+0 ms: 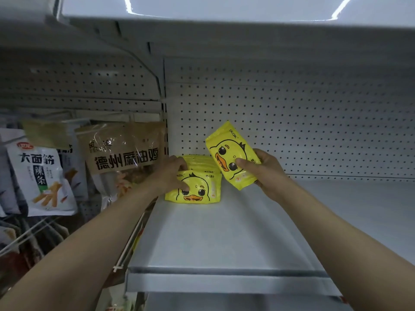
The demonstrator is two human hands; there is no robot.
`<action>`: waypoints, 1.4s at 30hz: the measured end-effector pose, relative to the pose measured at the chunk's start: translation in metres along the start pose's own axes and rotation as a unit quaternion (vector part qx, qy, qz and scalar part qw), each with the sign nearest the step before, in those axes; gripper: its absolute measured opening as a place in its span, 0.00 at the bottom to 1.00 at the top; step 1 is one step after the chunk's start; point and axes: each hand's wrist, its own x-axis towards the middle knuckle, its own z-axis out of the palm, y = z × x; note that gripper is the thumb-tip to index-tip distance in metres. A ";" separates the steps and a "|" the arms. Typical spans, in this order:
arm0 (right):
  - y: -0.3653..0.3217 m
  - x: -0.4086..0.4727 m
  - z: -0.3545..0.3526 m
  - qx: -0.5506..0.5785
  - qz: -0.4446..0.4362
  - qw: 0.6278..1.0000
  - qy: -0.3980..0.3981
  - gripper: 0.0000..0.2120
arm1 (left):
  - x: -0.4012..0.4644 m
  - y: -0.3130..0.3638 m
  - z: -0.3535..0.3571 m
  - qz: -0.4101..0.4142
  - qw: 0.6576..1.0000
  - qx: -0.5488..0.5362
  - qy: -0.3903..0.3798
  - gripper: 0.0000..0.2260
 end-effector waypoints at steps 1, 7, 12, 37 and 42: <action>0.001 0.000 0.001 0.002 0.002 1.000 -0.002 0.17 | 0.000 -0.002 0.001 0.004 1.000 0.002 0.004 0.28; 0.008 0.003 0.003 -0.037 0.012 0.999 -0.014 0.15 | -0.010 -0.011 0.009 0.008 0.998 -0.036 0.045 0.28; 0.012 0.011 0.007 -0.179 0.003 0.983 -0.048 0.15 | -0.025 -0.012 -0.003 0.028 0.986 -0.097 0.133 0.27; 0.051 0.010 0.077 -0.683 -0.219 0.696 -0.040 0.31 | -0.050 0.010 0.010 0.041 0.985 0.165 0.024 0.37; 0.045 -0.001 0.080 -0.698 -0.219 0.680 -0.040 0.30 | -0.062 0.031 0.007 -0.030 0.987 0.160 0.021 0.38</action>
